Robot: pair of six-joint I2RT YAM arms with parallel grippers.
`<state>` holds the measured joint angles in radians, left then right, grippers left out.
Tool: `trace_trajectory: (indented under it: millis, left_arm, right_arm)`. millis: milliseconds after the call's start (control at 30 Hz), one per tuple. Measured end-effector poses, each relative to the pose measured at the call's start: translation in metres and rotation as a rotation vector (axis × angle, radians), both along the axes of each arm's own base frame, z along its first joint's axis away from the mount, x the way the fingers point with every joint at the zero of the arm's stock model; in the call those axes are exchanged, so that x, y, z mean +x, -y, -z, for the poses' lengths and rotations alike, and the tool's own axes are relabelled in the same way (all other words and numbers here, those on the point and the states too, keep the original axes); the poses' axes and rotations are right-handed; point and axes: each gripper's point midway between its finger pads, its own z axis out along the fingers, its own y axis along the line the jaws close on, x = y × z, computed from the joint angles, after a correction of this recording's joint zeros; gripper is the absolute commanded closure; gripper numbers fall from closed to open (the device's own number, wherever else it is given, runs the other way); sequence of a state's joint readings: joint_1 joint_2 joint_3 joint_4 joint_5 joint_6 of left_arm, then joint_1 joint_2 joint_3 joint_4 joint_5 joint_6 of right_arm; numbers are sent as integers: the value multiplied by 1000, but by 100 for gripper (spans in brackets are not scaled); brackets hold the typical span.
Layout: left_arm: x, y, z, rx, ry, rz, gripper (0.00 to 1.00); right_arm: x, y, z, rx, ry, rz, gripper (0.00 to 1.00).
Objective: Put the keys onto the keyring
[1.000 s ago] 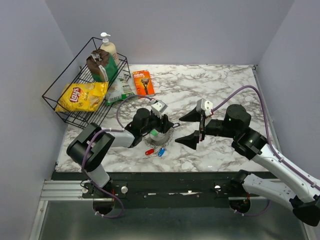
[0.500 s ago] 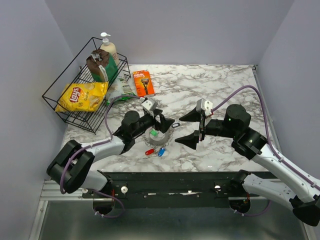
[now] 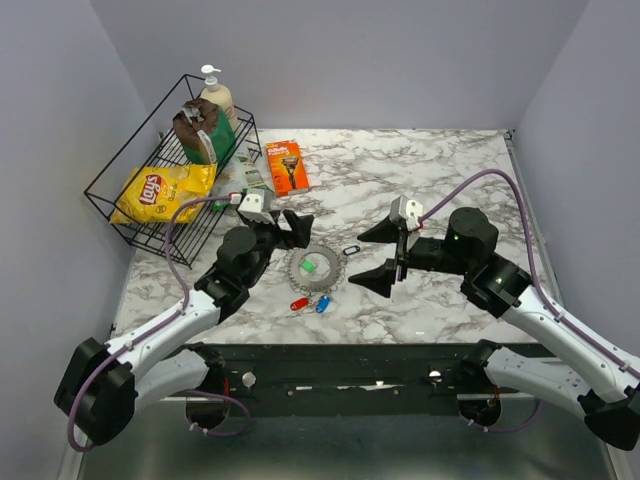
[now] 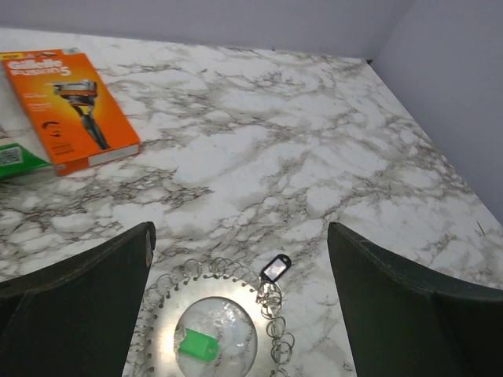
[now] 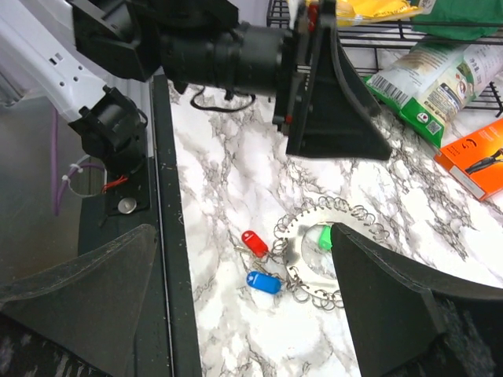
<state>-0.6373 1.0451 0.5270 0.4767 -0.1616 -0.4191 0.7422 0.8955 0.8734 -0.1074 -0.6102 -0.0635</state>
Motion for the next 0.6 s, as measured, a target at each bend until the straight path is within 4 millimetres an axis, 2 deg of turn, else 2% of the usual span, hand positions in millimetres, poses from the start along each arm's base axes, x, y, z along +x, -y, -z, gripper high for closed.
trace_trajectory:
  millis: [167,333,500,600]
  left_arm:
    - [-2,-39,-10,9,1,-175,1]
    - [-14,-76,-15,7,14,-307,1]
    - [-26,-95,-11,1,33,-356,1]
    - [-29,-100,-7,2,33,-368,1]
  right_arm:
    - [3,-1,4,-9,-14,8,0]
    - [6,-1,5,-10,-21,24,0]
    - [8,-2,6,-9,-26,31,0]
    - [9,-3,7,-11,-33,33,0]
